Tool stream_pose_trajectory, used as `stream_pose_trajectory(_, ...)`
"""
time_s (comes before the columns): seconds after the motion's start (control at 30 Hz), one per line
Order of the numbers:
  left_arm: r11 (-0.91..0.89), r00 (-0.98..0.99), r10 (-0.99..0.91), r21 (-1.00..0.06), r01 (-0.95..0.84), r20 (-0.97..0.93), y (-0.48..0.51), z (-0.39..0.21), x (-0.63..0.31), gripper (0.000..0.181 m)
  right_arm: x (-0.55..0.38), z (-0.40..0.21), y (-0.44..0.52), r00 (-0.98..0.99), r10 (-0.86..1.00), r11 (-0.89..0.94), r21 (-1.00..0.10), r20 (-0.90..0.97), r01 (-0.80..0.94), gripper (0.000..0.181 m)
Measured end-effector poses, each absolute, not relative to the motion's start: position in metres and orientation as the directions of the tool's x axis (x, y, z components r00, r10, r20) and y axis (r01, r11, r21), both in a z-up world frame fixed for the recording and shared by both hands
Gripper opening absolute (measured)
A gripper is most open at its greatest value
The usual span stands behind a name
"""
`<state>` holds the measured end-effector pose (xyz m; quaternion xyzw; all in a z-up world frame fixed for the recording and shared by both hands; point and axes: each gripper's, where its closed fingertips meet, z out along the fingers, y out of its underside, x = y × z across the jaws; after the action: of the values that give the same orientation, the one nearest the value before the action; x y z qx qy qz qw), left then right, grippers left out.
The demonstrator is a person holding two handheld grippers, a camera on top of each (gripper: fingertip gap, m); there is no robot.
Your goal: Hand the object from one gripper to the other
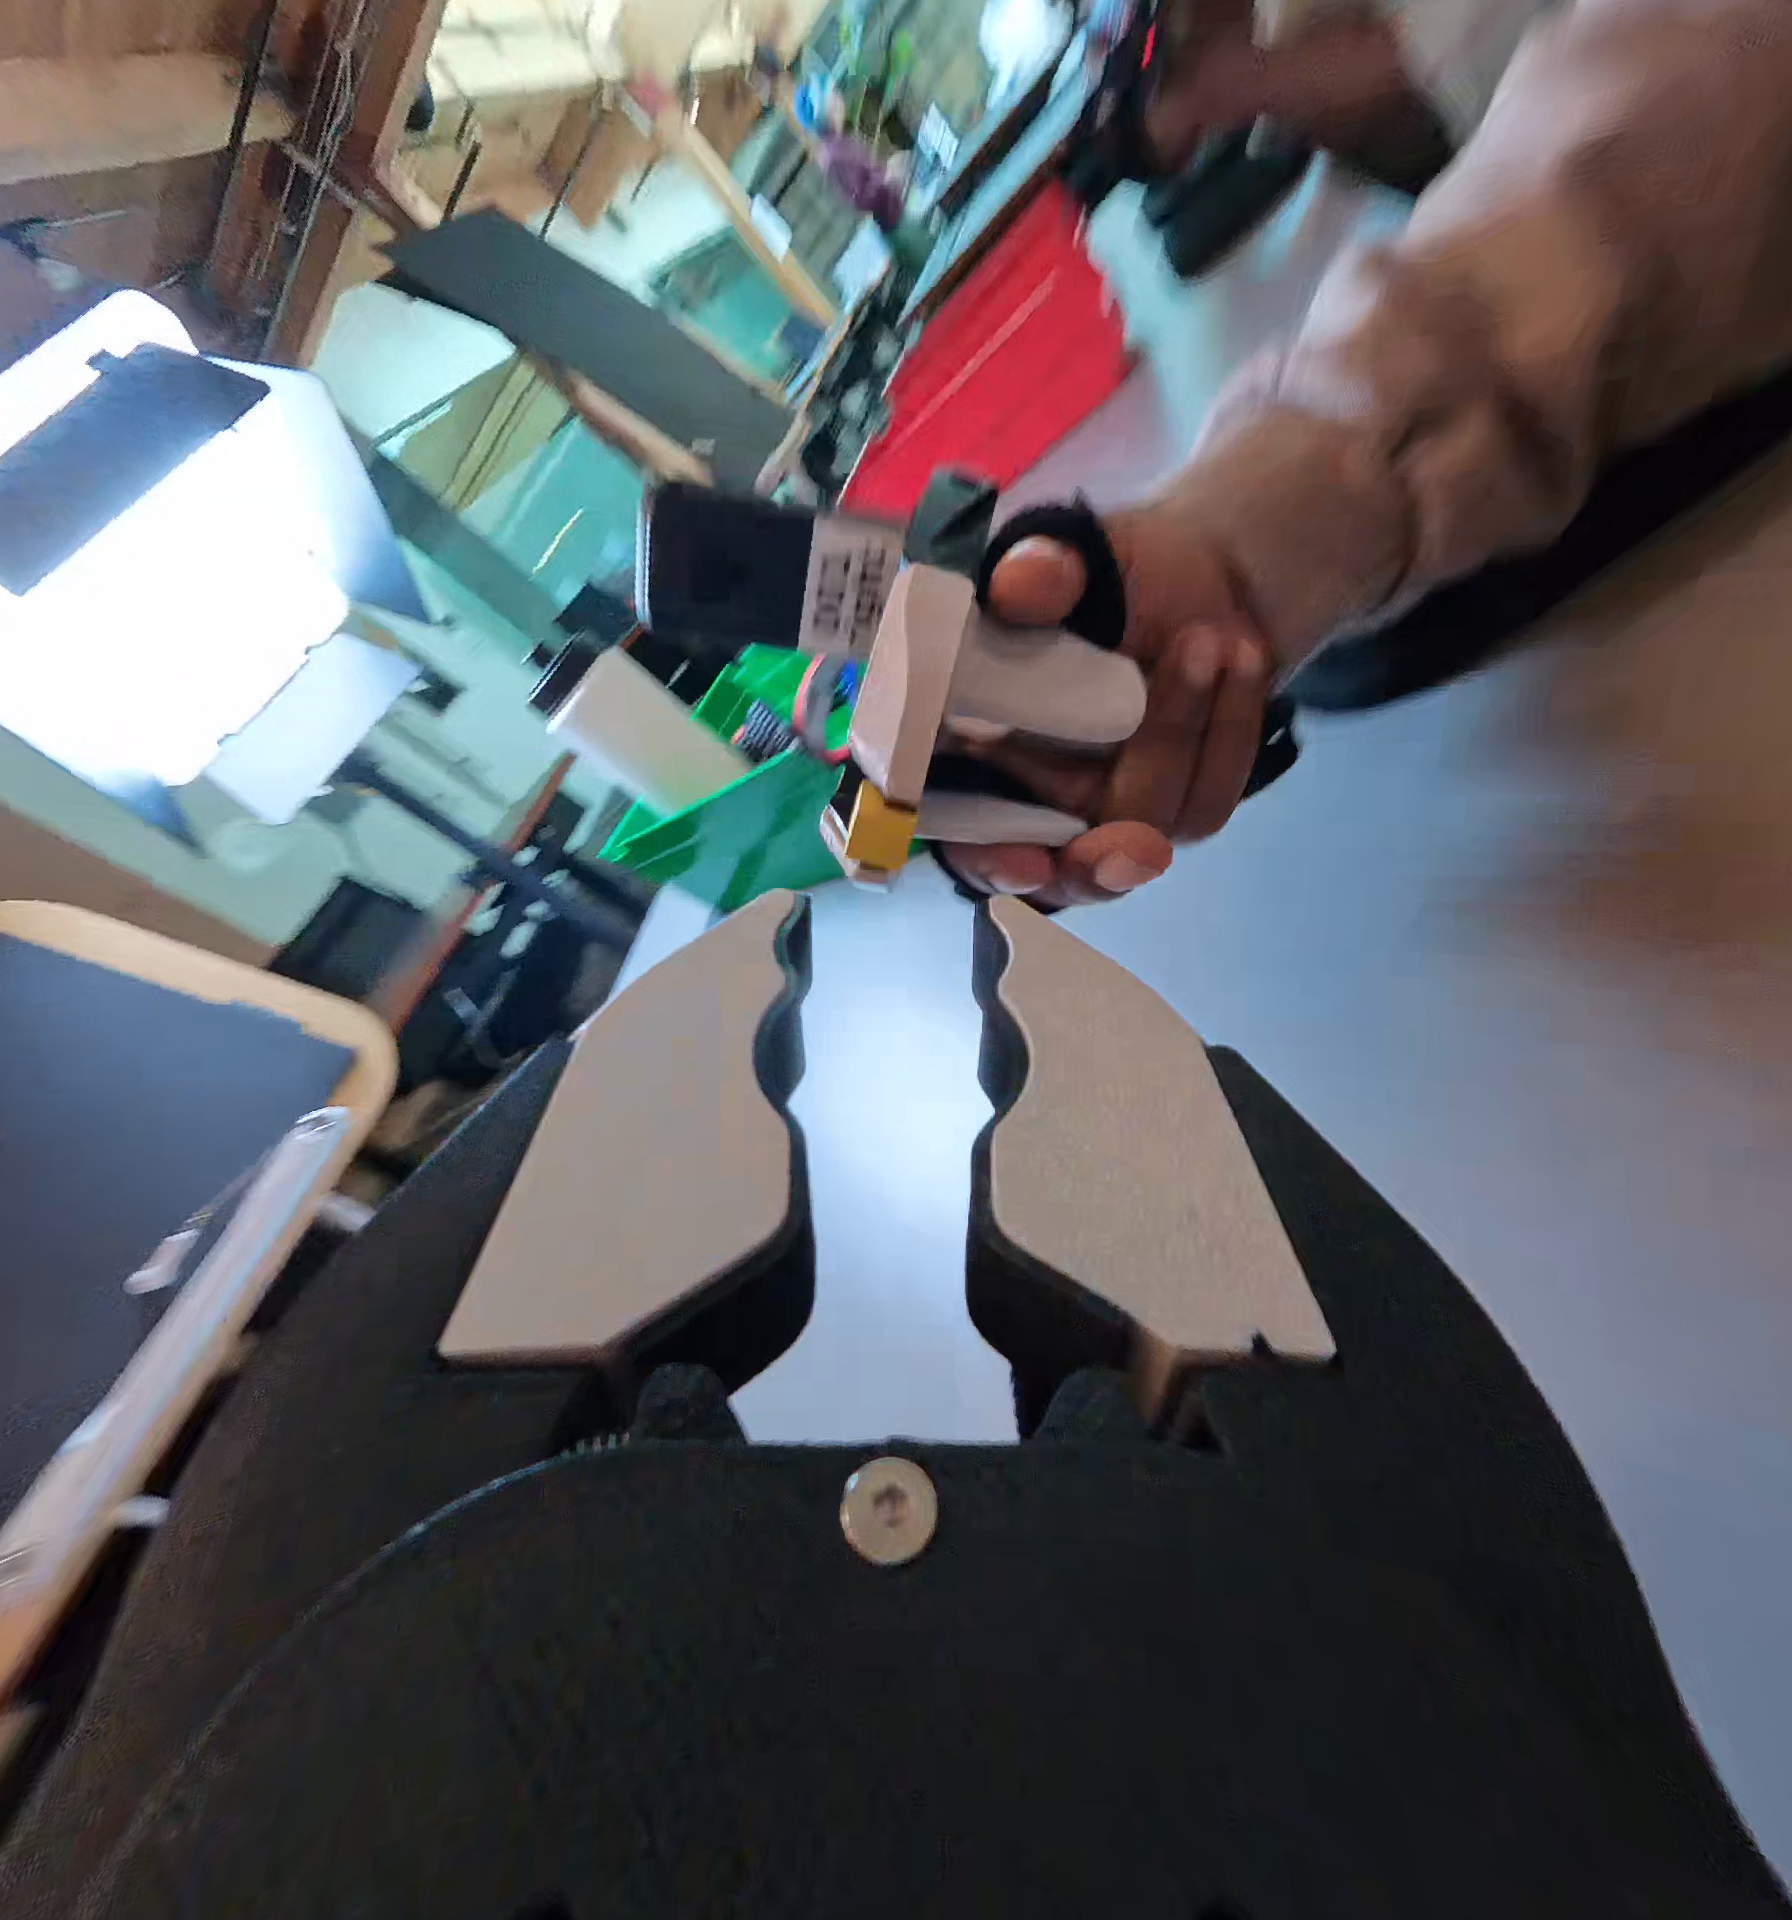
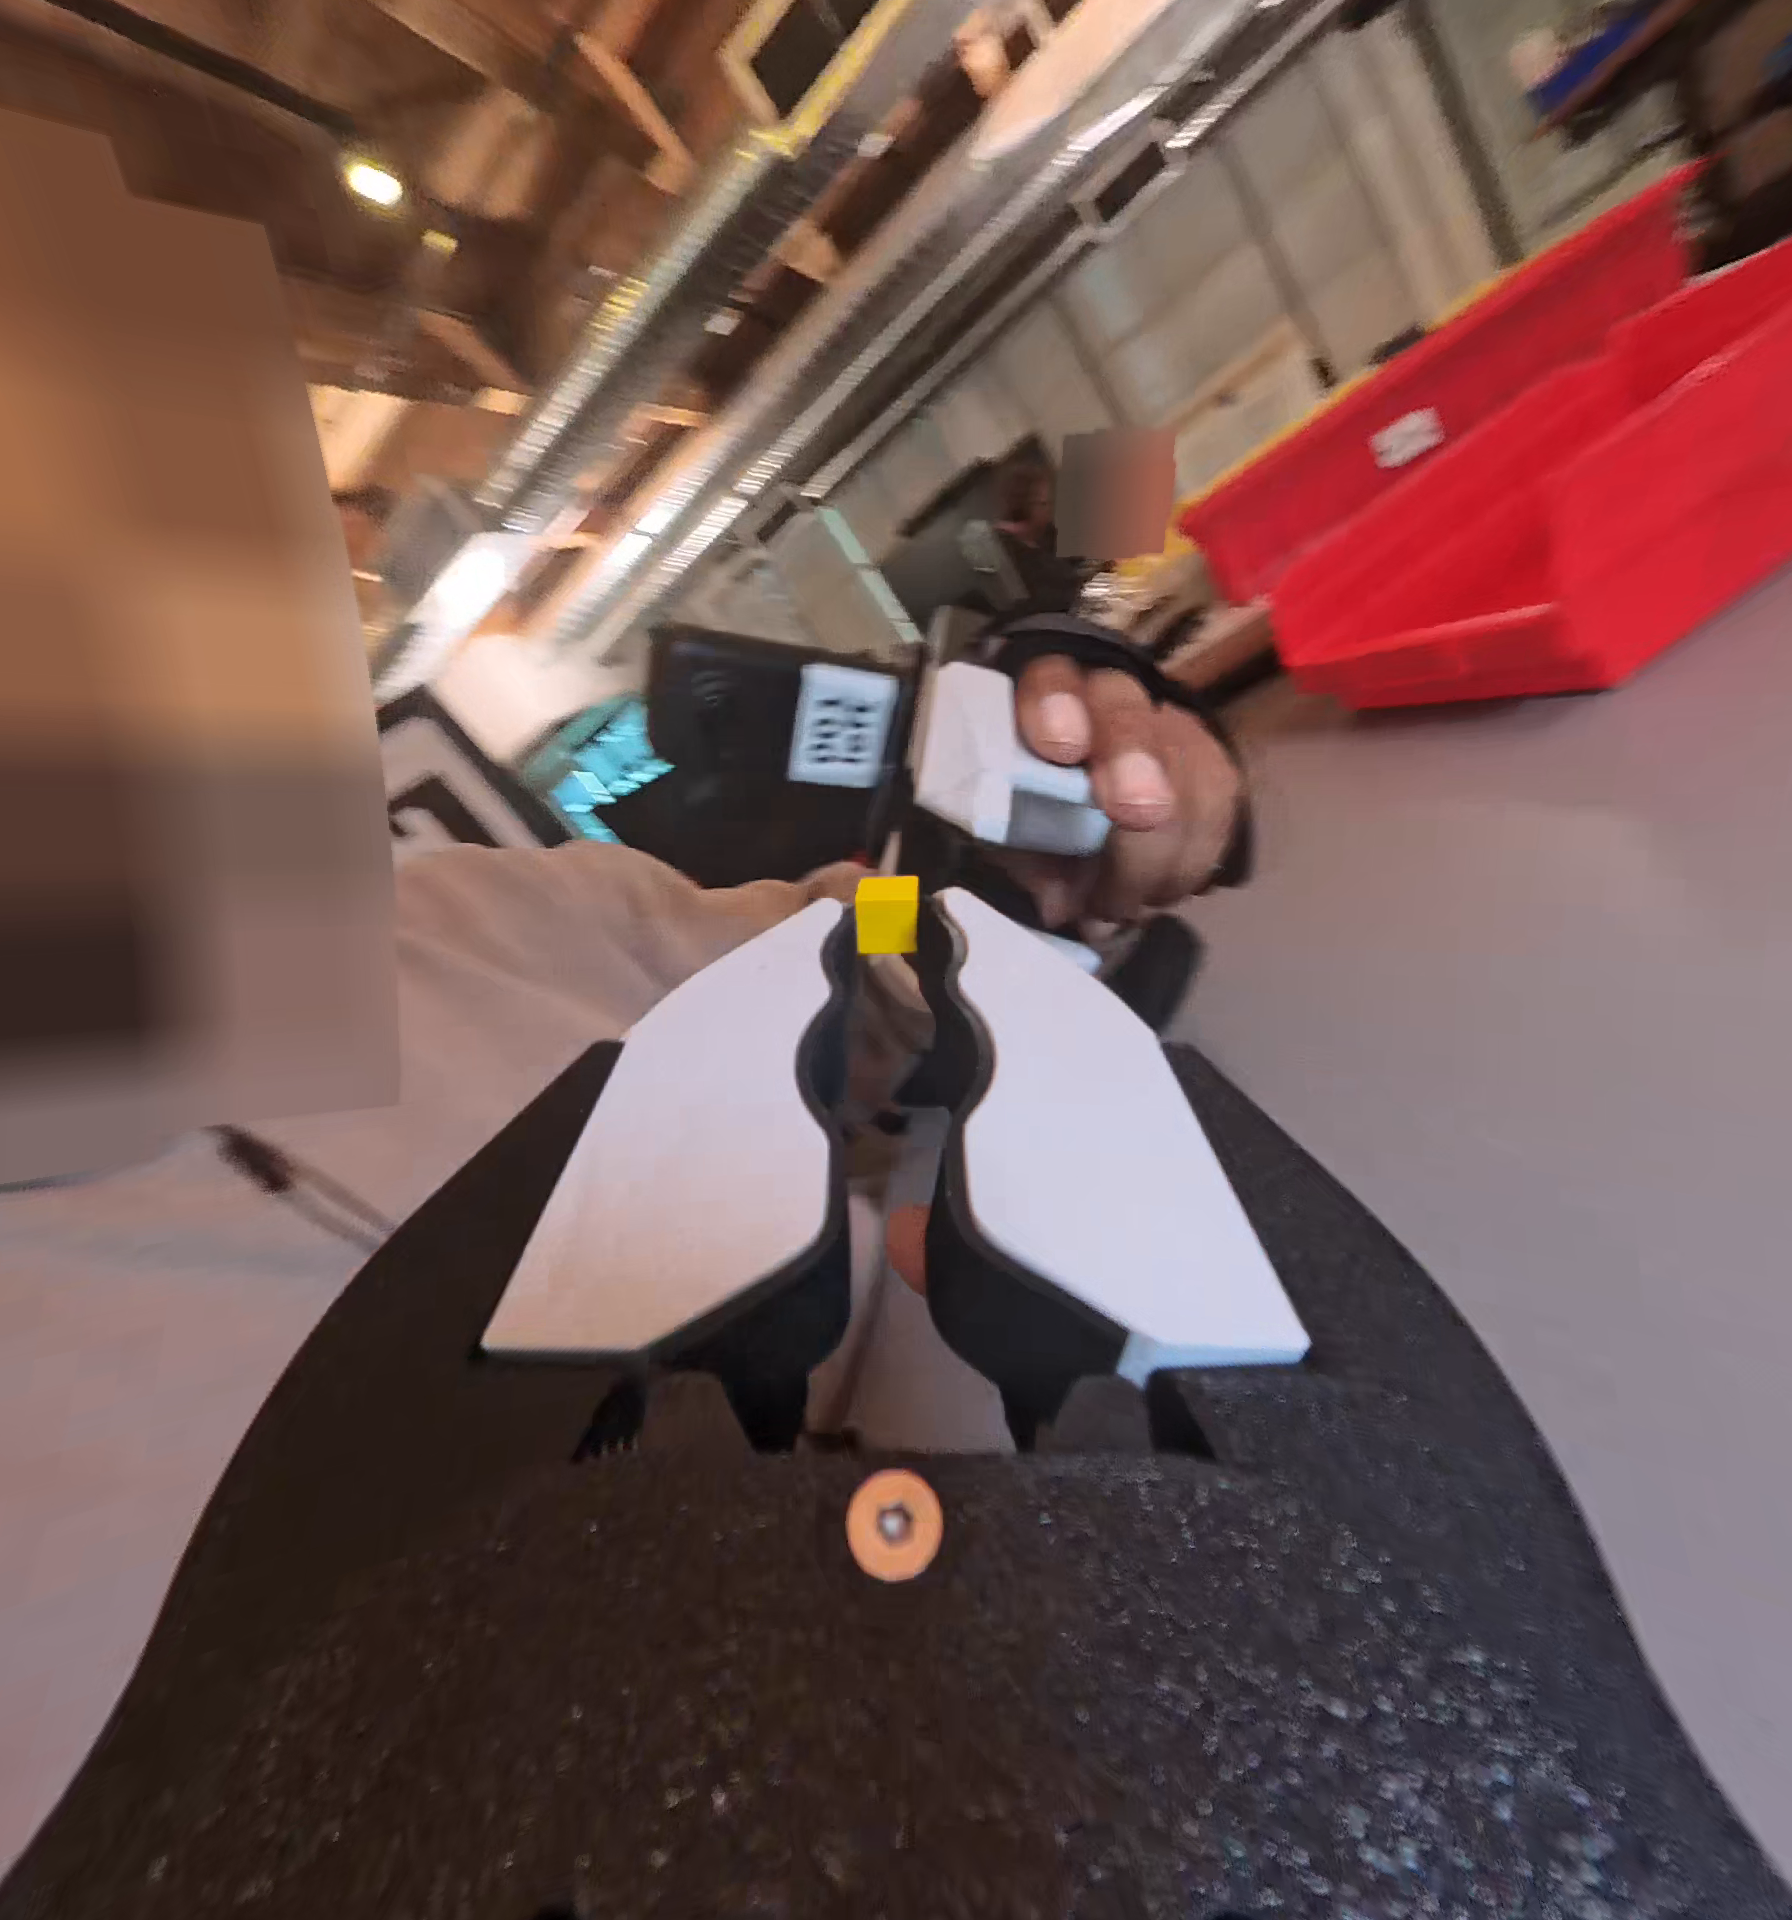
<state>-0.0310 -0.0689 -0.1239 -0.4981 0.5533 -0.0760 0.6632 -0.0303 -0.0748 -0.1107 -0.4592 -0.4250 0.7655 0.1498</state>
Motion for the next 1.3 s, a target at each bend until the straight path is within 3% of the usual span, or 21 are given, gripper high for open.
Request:
stream_pose_trajectory(0.13,0.482,0.358,-0.754,-0.834,-0.270,-0.552,-0.090,-0.107,-0.020,0.026,-0.016,-0.100,-0.095,-0.696,0.409,-0.653,-0.722,-0.591,0.229,0.011)
stream_pose_trajectory(0.37,0.540,0.321,-0.718,-0.785,-0.303,-0.617,-0.100,-0.109,-0.007,0.011,-0.018,-0.103,-0.111,-0.728,0.308,-0.675,-0.680,-0.612,0.286,0.011)
stream_pose_trajectory(0.47,0.523,0.373,-0.674,-0.768,-0.369,-0.638,-0.087,-0.109,-0.014,0.011,-0.026,-0.104,-0.096,-0.667,0.422,-0.685,-0.698,-0.614,0.209,0.015)
stream_pose_trajectory(0.63,0.446,0.407,-0.539,-0.659,-0.606,-0.738,-0.052,-0.126,-0.042,0.011,-0.043,-0.128,-0.049,-0.273,0.847,-0.457,-0.887,-0.457,0.068,0.021)
stream_pose_trajectory(0.77,0.427,0.298,-0.413,-0.472,-0.771,-0.861,-0.039,-0.145,-0.049,0.011,-0.052,-0.141,-0.051,-0.183,0.890,-0.403,-0.908,-0.419,0.116,0.022)
stream_pose_trajectory(0.9,0.436,0.217,-0.356,-0.367,-0.821,-0.909,-0.039,-0.152,-0.046,0.010,-0.054,-0.150,-0.046,-0.131,0.903,-0.396,-0.910,-0.410,0.122,0.012)
stream_pose_trajectory(0.97,0.452,0.240,-0.375,-0.402,-0.796,-0.896,-0.041,-0.149,-0.044,0.011,-0.052,-0.146,-0.049,-0.171,0.892,-0.400,-0.907,-0.418,0.128,0.011)
stream_pose_trajectory(1.13,0.524,0.384,-0.592,-0.700,-0.485,-0.709,-0.070,-0.117,-0.031,0.029,-0.024,-0.097,-0.075,-0.580,0.610,-0.618,-0.782,-0.540,0.078,0.011)
stream_pose_trajectory(1.3,0.573,0.359,-0.611,-0.707,-0.415,-0.706,-0.087,-0.109,-0.017,0.026,-0.012,-0.090,-0.097,-0.737,0.368,-0.693,-0.696,-0.567,0.190,0.011)
